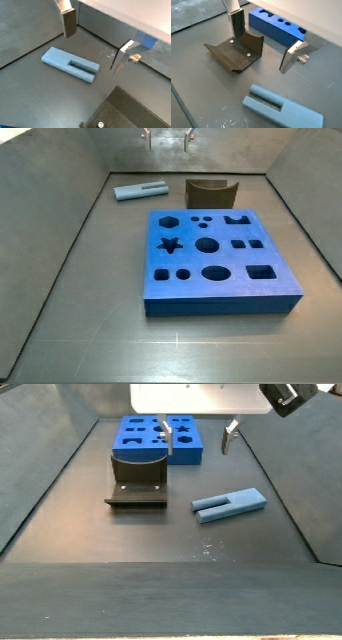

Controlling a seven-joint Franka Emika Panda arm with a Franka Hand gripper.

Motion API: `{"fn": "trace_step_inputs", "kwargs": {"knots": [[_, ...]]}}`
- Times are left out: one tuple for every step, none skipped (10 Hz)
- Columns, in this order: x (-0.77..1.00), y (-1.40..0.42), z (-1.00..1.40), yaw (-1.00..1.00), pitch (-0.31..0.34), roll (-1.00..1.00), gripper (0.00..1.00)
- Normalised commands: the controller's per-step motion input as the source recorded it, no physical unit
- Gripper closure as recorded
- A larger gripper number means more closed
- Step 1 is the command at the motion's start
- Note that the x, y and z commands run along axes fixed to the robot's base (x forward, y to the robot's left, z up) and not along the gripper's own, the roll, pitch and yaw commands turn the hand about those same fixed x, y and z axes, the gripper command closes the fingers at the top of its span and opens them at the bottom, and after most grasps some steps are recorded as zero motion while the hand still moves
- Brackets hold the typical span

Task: Pick up the square-circle object. Move up. Place the square-circle object on the fixture. Regrasp the square-circle object. Move to above the board. Insert the square-circle object.
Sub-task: Pick up the square-circle object.

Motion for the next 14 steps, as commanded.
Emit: {"fn": "trace_step_inputs", "kwargs": {"knots": [[0.00, 0.00, 0.00, 0.00, 0.000, 0.03, 0.00], [-0.58, 0.01, -0.29, -0.48, 0.000, 0.16, 0.00], [-0.36, 0.14, -0.63, -0.83, 0.000, -0.01, 0.00], [-0.22, 0.11, -0.65, -0.92, 0.040, 0.00, 0.00], [-0.23, 0.11, -0.70, -0.92, 0.009, -0.03, 0.00], [-0.15, 0.00, -0.67, -1.00, -0.086, 0.00, 0.00], [-0.05, 0.00, -0.67, -1.00, -0.131, -0.07, 0.00], [0.00, 0.00, -0.60, -1.00, -0.286, -0.07, 0.00], [0.00, 0.00, -0.63, -1.00, -0.246, -0.04, 0.00], [0.00, 0.00, -0.63, -1.00, -0.249, -0.04, 0.00], [-0.05, -0.02, -0.56, -0.99, -0.434, -0.19, 0.00], [-0.06, -0.07, -0.35, -0.91, -0.560, -0.36, 0.00], [-0.07, -0.08, -0.27, -0.87, -0.583, -0.46, 0.00], [-0.03, -0.04, -0.19, -0.82, -0.354, -0.58, 0.00]]}}
